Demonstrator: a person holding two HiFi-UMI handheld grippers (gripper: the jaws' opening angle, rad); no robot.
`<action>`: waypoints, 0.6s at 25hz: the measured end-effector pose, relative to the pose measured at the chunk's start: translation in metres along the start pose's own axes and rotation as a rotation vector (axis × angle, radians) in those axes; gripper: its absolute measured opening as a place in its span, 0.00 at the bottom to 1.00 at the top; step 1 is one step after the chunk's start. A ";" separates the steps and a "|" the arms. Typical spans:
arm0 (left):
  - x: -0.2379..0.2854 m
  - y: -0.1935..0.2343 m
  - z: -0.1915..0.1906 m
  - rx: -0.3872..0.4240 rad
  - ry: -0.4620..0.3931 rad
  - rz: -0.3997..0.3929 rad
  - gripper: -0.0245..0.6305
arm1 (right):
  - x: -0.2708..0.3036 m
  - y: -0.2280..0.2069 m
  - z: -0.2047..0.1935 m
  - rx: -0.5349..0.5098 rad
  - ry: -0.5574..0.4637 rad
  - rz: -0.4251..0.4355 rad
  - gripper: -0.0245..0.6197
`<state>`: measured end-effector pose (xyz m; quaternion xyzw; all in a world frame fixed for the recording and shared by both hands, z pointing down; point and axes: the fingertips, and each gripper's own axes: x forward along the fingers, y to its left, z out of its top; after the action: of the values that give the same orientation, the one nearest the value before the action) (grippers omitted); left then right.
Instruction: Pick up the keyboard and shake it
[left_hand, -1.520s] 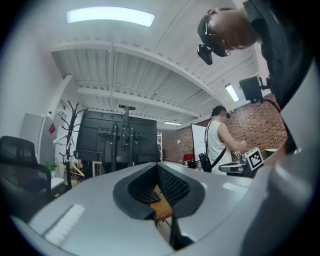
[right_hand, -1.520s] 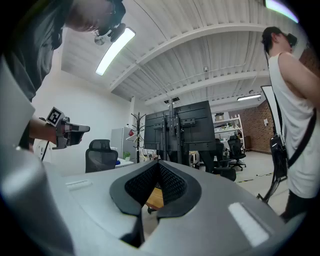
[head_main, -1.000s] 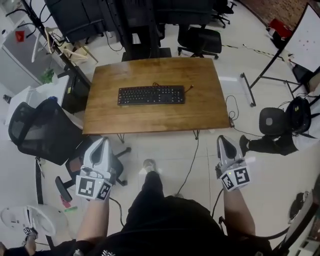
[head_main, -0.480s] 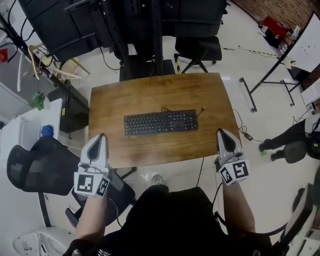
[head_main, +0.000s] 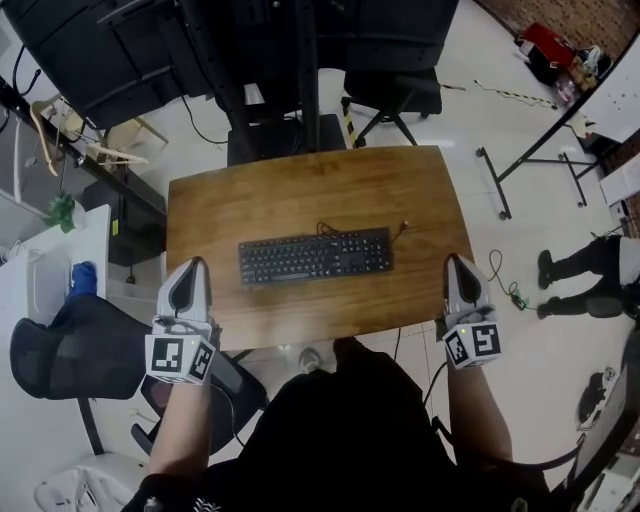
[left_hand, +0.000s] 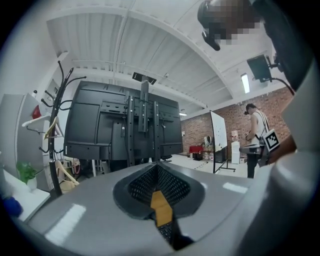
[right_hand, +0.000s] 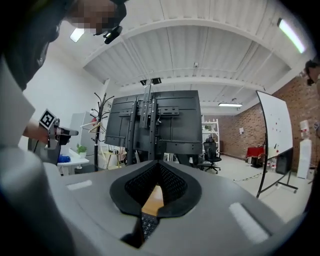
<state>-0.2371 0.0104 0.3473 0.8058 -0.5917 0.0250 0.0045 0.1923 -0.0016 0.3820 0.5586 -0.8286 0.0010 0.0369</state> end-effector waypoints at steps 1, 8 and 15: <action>0.002 0.002 0.002 0.005 0.003 0.012 0.04 | 0.007 -0.003 -0.005 0.011 0.014 0.018 0.04; 0.026 0.013 -0.036 0.039 0.104 0.067 0.04 | 0.062 -0.015 -0.060 0.017 0.140 0.140 0.04; 0.028 0.006 -0.152 -0.065 0.416 0.018 0.04 | 0.079 -0.001 -0.154 0.074 0.414 0.200 0.04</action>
<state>-0.2394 -0.0127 0.4999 0.7774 -0.5856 0.1716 0.1524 0.1730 -0.0683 0.5403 0.4624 -0.8541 0.1498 0.1851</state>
